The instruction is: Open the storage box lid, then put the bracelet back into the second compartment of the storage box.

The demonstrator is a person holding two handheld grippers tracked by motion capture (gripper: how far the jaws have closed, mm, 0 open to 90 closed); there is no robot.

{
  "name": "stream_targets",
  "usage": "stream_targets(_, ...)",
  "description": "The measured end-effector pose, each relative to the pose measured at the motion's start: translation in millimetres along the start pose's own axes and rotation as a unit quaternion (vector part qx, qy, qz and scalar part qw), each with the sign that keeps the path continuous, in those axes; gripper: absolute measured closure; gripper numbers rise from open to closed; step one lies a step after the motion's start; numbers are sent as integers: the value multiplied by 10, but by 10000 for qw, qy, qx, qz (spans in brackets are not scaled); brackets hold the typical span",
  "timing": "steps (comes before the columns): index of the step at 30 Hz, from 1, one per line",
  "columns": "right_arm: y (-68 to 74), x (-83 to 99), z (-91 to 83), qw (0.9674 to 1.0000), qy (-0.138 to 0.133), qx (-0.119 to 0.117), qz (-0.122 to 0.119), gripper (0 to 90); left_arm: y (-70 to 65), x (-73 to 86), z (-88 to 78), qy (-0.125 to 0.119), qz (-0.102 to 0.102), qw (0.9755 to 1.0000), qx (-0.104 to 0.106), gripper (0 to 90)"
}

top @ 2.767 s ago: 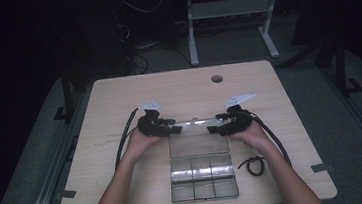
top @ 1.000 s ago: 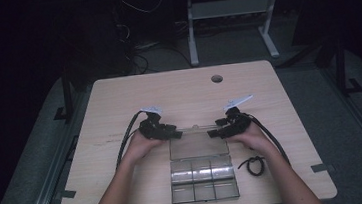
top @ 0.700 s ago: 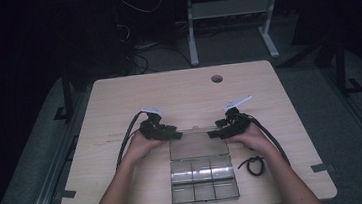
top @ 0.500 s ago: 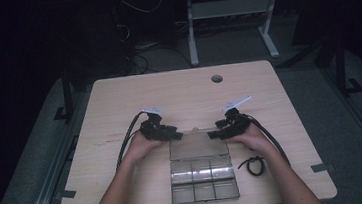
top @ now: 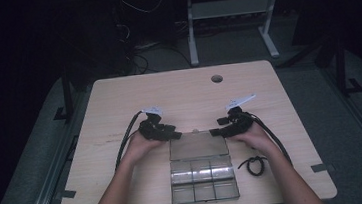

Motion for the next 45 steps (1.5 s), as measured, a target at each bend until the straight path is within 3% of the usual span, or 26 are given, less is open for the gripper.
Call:
stream_targets(11,49,7,-207,9996,-126,192,-150,316,-131,-15,-165,7,204,9996,-195,447)
stream_targets(20,117,38,-370,9990,-193,349,-216,315,-271,54,-406,-12,305,9987,-419,422)
stream_targets(27,137,139,-585,9984,-247,456,-225,317,-407,161,-598,-65,414,9970,-644,395)
stream_targets(45,278,468,-944,9970,-358,634,-253,330,-721,537,-940,-144,393,9944,-975,325)
Point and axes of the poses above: each handheld gripper's, and its own axes: z roughly forward along the jaws, x roughly out of its underside, y roughly to its left, the point moved 2 cm from there along z, roughly forward along the jaws, and after that the axes turned 6 degrees about z, right-handed, at the moved point
